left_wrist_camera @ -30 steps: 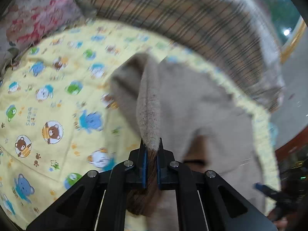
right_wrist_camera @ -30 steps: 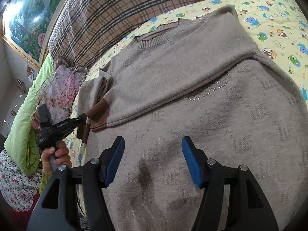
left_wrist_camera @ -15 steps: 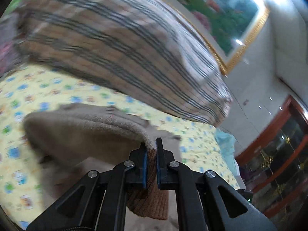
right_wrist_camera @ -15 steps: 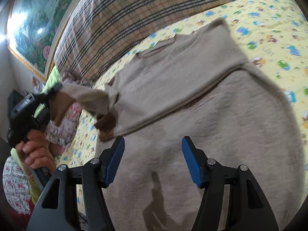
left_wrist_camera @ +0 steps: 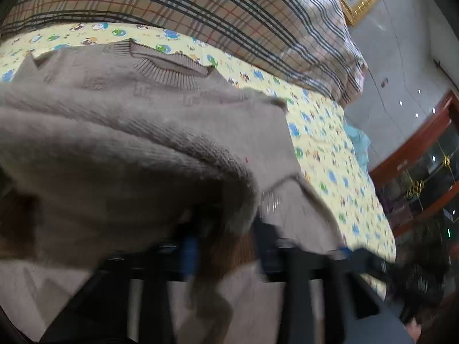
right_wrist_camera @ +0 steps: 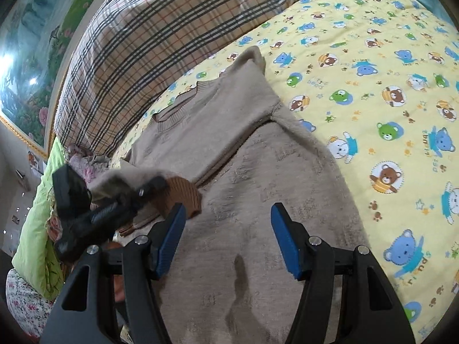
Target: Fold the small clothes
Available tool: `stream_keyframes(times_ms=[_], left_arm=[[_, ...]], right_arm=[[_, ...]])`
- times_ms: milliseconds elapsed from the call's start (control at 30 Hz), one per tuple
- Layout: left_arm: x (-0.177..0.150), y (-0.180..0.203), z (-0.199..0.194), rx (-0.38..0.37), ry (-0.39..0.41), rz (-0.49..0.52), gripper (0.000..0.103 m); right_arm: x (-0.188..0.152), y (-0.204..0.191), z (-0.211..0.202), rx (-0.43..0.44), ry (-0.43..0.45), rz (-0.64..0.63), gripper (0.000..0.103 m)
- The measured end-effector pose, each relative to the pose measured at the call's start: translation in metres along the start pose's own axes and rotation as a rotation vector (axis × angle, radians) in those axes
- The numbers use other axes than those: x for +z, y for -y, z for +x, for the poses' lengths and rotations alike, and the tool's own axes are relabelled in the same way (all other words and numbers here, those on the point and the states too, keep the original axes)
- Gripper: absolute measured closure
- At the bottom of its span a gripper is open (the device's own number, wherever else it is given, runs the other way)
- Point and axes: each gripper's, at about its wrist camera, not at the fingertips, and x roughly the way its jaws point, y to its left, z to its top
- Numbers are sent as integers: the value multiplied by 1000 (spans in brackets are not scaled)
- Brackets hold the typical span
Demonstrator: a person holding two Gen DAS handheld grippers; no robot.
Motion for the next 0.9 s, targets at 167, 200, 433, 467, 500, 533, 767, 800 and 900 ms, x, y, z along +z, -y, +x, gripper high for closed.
stream_keyframes(times_ms=[167, 200, 433, 467, 500, 533, 767, 800, 900], left_arm=[[-25, -21, -50, 8, 22, 8, 42], [-30, -30, -61, 26, 28, 10, 42], [-37, -107, -106, 357, 58, -20, 41], [-33, -118, -108, 385, 63, -43, 41], [-29, -128, -111, 405, 78, -69, 41], [-23, -137, -112, 427, 98, -94, 40], [5, -166, -86, 536, 114, -119, 38], [9, -168, -82, 540, 118, -122, 38], [20, -175, -71, 581, 146, -156, 38]], right_arm=[[-5, -21, 17, 62, -36, -35, 37], [-7, -25, 21, 93, -48, -32, 36], [-19, -86, 46, 14, -72, -267, 25], [-20, -96, 50, -9, -68, -312, 24], [-21, -106, 56, -24, -64, -359, 24], [-21, -113, 60, -34, -60, -392, 23], [-11, -136, 112, -181, -60, -560, 27], [-8, -135, 113, -197, -53, -580, 58], [15, -136, 115, -217, -53, -621, 94]])
